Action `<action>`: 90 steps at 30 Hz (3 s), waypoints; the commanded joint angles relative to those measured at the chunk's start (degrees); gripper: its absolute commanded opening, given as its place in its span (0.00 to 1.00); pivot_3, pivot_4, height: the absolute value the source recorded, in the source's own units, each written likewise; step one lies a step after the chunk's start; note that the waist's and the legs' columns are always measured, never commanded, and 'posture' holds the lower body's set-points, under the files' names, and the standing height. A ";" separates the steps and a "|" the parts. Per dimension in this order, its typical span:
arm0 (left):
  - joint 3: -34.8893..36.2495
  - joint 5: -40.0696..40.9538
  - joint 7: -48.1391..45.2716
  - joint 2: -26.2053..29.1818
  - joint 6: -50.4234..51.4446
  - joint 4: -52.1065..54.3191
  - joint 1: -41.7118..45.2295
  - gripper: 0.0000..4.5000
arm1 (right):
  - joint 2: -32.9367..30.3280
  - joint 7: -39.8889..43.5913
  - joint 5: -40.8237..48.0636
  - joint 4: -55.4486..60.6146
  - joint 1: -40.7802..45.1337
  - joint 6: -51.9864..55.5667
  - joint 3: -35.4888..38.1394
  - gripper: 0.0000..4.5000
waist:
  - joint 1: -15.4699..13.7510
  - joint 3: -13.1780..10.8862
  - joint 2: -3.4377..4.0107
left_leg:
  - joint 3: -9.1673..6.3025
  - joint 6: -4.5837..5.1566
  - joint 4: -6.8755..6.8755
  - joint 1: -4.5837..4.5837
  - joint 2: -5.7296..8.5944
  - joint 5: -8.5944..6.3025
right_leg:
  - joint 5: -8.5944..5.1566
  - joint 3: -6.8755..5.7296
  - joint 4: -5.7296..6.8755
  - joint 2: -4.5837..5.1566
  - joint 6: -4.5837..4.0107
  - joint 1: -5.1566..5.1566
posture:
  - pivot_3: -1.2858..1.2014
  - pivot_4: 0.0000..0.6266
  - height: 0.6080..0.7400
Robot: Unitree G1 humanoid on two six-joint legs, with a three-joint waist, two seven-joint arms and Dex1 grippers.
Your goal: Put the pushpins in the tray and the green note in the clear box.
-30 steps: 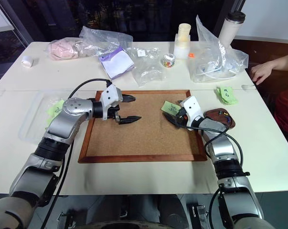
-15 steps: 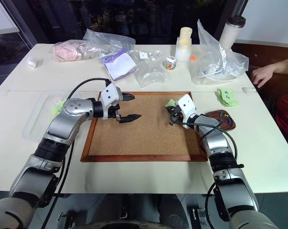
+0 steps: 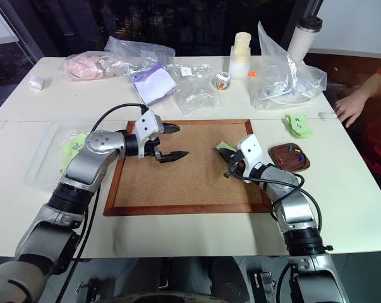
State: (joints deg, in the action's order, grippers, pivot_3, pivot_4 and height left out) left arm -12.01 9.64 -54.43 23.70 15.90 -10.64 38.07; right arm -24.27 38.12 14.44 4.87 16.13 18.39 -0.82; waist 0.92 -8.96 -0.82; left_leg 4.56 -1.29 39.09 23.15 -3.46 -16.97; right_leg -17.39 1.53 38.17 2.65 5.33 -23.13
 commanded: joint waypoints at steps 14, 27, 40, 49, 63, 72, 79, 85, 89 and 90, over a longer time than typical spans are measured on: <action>2.15 6.26 -12.67 -3.11 10.50 -19.18 13.31 1.00 | -4.34 -2.51 1.36 11.85 -6.47 2.25 5.29 0.20 | -0.39 -0.03 -0.04 | -0.01 0.01 0.01 0.28 0.08 -0.01 | -0.01 -0.09 -0.10 0.01 0.00 -0.22 | 0.52 0.24 0.95; -2.47 0.84 -14.60 -1.34 0.25 -9.34 4.86 1.00 | -5.44 -1.04 -2.44 8.29 -11.46 -3.22 1.35 0.99 | -0.25 -0.03 -0.04 | -0.01 0.01 0.02 0.26 0.06 0.00 | -0.01 -0.05 -0.07 -0.01 0.00 -0.23 | 0.52 0.24 0.95; -6.23 -5.93 -11.56 0.51 -1.12 -10.08 1.57 1.00 | -4.88 -0.98 -5.52 -5.35 -6.97 -3.60 -2.04 0.99 | -0.16 0.03 -0.08 | 0.00 0.02 0.04 0.09 0.06 -0.01 | 0.00 -0.06 -0.06 0.01 0.00 -0.02 | 0.52 0.24 0.95; -4.41 -4.08 -10.95 -0.19 0.68 -6.80 0.66 1.00 | -5.26 -0.50 -5.73 -6.26 -6.49 2.05 -3.75 0.14 | -0.33 0.15 -0.20 | -0.02 0.02 0.05 -0.16 0.05 -0.01 | 0.00 -0.08 -0.09 0.02 0.00 0.30 | 0.52 0.24 0.95; -4.15 -2.57 -11.22 -0.25 1.39 -5.16 -0.03 1.00 | -1.66 -2.03 1.05 3.80 -8.25 -3.75 2.68 0.12 | -0.37 0.13 -0.19 | -0.02 0.04 0.01 -0.37 0.07 -0.03 | -0.01 -0.07 -0.13 0.05 -0.01 0.49 | 0.52 0.24 0.95; -4.68 -2.91 -11.30 -0.53 0.43 -5.56 -0.24 1.00 | 0.79 -6.22 6.49 6.43 -7.90 1.10 8.08 0.98 | -0.31 0.11 -0.17 | -0.01 0.03 0.04 0.13 0.06 -0.02 | 0.00 -0.06 -0.07 0.04 0.00 -0.04 | 0.52 0.24 0.95; -4.80 -2.92 -11.20 -0.81 0.30 -5.27 -0.45 1.00 | 1.01 -6.79 6.56 -1.30 -3.96 3.41 8.53 0.98 | -0.30 0.10 -0.15 | 0.00 0.04 0.03 0.16 0.06 -0.02 | 0.00 -0.06 -0.08 0.03 0.00 -0.07 | 0.52 0.24 0.95; -4.61 -2.86 -11.07 -0.68 0.43 -4.66 -0.71 1.00 | -0.99 -3.72 0.02 -8.58 -3.19 -0.75 2.58 0.98 | -0.28 0.09 -0.15 | 0.00 0.04 0.03 0.18 0.06 -0.02 | 0.00 -0.06 -0.08 0.02 0.00 -0.11 | 0.52 0.24 0.95; -4.18 -2.73 -10.76 -0.45 0.67 -4.17 -0.96 1.00 | -1.98 -3.25 -3.71 -12.05 -3.94 0.37 -1.30 0.98 | -0.23 0.13 -0.19 | -0.01 0.04 0.03 0.16 0.06 -0.02 | 0.00 -0.06 -0.08 0.02 0.00 -0.08 | 0.52 0.24 0.95; -4.13 -2.65 -10.67 -0.48 0.66 -3.97 -1.04 1.00 | -2.10 -3.21 -4.20 -12.22 -3.98 0.69 -1.88 0.98 | -0.24 0.14 -0.19 | -0.01 0.04 0.03 0.13 0.05 -0.02 | 0.00 -0.06 -0.08 0.01 0.00 -0.06 | 0.52 0.24 0.95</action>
State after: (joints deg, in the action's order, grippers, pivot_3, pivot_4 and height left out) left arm -17.06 6.31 -65.27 23.21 16.95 -16.80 37.00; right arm -25.89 34.50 13.20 -4.04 14.02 17.03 0.57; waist 0.68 -8.82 -1.02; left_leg 4.54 -1.25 39.12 23.26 -3.41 -16.99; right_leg -17.40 1.47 38.10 2.66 5.33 -23.16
